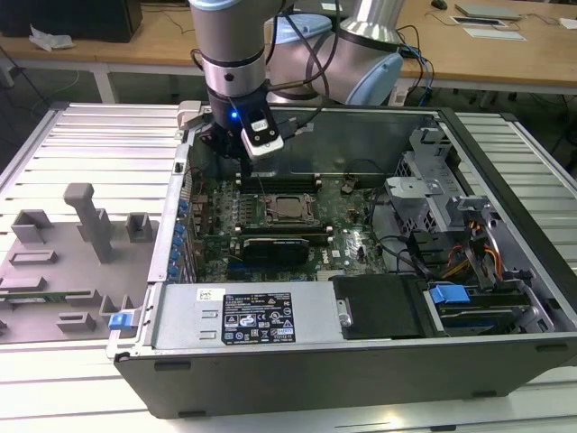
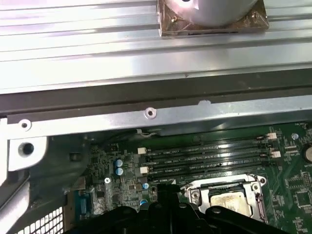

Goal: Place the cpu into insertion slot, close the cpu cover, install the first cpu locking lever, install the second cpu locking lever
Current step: 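Install the first cpu locking lever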

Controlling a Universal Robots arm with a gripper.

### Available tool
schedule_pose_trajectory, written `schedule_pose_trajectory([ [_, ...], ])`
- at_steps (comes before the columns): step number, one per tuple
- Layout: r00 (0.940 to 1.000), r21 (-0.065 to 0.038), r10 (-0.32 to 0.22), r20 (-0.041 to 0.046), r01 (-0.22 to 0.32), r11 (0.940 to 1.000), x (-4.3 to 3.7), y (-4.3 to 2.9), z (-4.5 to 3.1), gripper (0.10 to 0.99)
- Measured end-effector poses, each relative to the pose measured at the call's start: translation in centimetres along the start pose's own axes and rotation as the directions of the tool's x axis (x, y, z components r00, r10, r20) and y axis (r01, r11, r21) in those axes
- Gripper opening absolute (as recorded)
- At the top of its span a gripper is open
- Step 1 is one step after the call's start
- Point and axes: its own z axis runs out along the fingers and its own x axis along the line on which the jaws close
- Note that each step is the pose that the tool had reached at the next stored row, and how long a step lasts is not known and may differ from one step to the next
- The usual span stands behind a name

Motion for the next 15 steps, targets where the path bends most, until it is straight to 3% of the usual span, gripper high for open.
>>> schedule_pose_trajectory([
  [3,1.0000,0.000,-0.001,-0.0002,0.001,1.0000,-0.09,0.00,0.00,0.106],
  [6,1.0000,0.000,0.000,-0.0001,0.000,1.0000,-0.74,0.07,0.06,0.106],
  [10,1.0000,0.000,0.000,-0.0016,0.000,1.0000,-3.45,0.35,0.28,0.106],
  [15,1.0000,0.000,0.001,-0.0040,-0.001,1.0000,-5.98,0.61,0.48,0.106],
])
